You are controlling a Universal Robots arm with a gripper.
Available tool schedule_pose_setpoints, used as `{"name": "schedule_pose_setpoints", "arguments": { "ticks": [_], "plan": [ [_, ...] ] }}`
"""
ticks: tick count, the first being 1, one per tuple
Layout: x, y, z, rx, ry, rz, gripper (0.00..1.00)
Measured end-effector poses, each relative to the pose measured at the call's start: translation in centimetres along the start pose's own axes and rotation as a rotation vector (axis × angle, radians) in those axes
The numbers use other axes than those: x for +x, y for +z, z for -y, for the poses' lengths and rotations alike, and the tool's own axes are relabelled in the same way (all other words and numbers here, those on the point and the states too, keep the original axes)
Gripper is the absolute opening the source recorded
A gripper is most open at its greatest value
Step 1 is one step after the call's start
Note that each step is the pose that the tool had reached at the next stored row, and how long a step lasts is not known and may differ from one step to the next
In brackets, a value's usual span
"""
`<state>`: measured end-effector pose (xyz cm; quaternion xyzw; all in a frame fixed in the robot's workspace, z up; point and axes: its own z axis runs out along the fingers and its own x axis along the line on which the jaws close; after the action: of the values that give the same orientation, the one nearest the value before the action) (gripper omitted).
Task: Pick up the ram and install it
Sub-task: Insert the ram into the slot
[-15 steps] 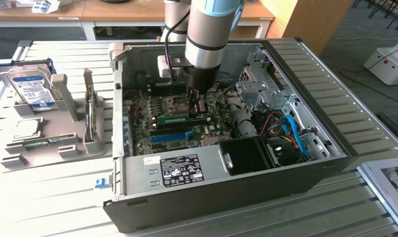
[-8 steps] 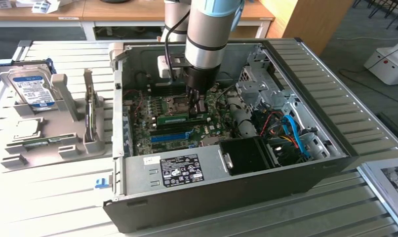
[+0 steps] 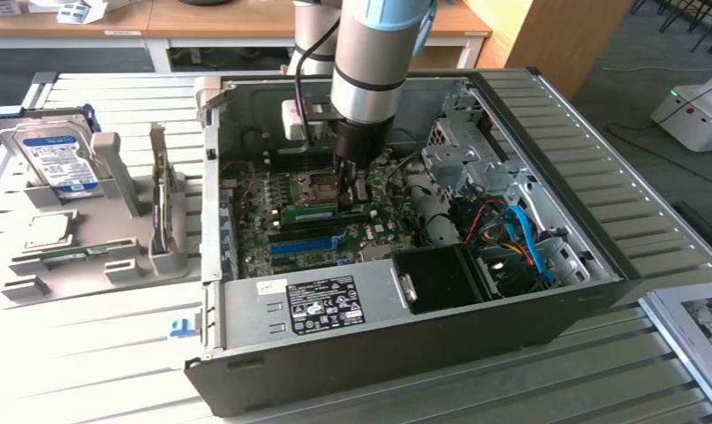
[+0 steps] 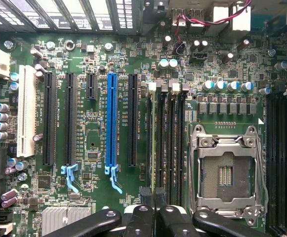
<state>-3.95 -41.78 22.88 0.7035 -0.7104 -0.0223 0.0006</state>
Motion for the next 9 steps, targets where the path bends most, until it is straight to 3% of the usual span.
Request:
{"name": "schedule_pose_setpoints", "arguments": {
  "ticks": [9],
  "plan": [
    [0.01,0.23,0.01,0.0000,0.000,-0.0001,0.12]
  ]
}}
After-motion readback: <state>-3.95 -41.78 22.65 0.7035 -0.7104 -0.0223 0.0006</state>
